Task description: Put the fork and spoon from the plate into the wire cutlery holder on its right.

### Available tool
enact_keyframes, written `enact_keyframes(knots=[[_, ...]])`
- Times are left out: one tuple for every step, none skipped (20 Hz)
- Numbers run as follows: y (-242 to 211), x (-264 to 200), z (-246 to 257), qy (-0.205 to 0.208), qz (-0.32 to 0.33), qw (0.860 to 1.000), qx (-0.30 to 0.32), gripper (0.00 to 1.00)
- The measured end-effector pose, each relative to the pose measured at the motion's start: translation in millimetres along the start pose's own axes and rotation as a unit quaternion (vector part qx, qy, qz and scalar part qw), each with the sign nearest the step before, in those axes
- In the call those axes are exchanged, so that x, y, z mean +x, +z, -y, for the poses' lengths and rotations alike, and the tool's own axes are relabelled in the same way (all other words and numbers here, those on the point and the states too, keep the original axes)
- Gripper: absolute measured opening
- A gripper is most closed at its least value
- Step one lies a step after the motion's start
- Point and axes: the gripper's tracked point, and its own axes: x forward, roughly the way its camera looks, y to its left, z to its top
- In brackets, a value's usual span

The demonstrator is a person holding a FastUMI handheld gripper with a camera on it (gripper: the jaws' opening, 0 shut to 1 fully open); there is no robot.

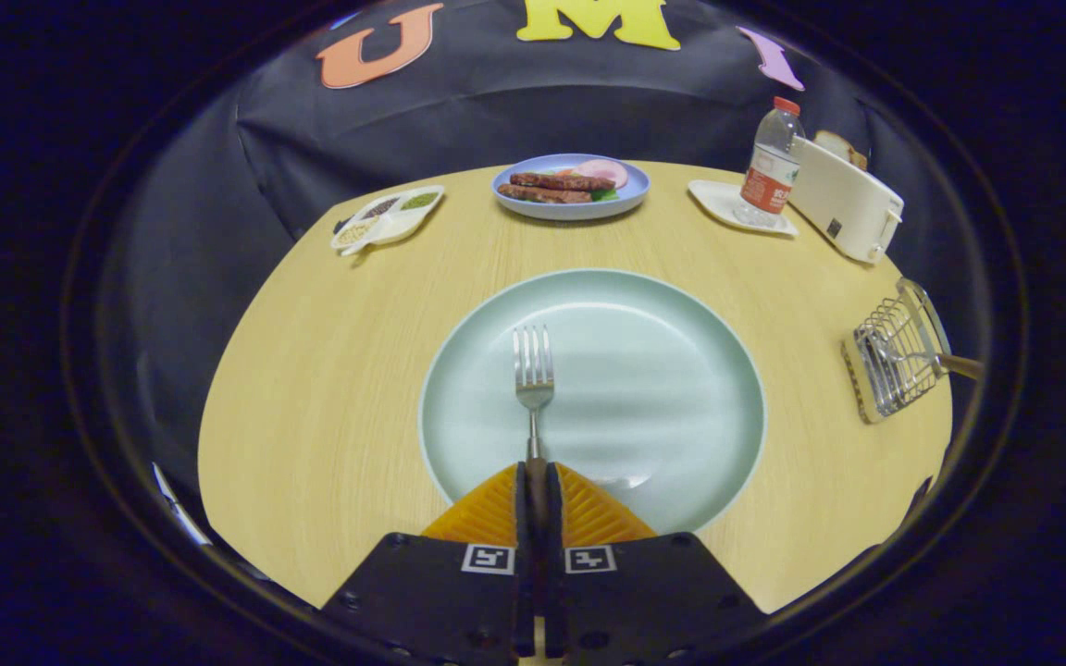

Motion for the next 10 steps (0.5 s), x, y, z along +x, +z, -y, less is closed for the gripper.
enact_keyframes(knots=[[1.8, -5.8, 2.4, 0.003, 0.001, 1.000, -0.002, 0.05], [3.9, -13.2, 6.0, 0.007, 0.002, 1.000, -0.005, 0.05], [8.7, -21.6, 10.2, 0.009, 0.006, 1.000, -0.006, 0.05], [14.0, -30.7, 15.6, 0.011, 0.010, 1.000, -0.006, 0.05], [19.1, -39.0, 22.1, 0.012, 0.011, 1.000, -0.007, 0.05], [24.6, -49.6, 28.3, 0.014, 0.014, 1.000, -0.006, 0.05], [32.0, -58.5, 36.5, 0.014, 0.019, 1.000, -0.007, 0.05], [38.6, -67.6, 47.0, 0.012, 0.024, 1.000, -0.008, 0.05], [46.3, -75.9, 58.3, 0.007, 0.030, 0.999, -0.011, 0.05], [52.1, -82.4, 68.7, 0.002, 0.036, 0.999, -0.018, 0.05]])
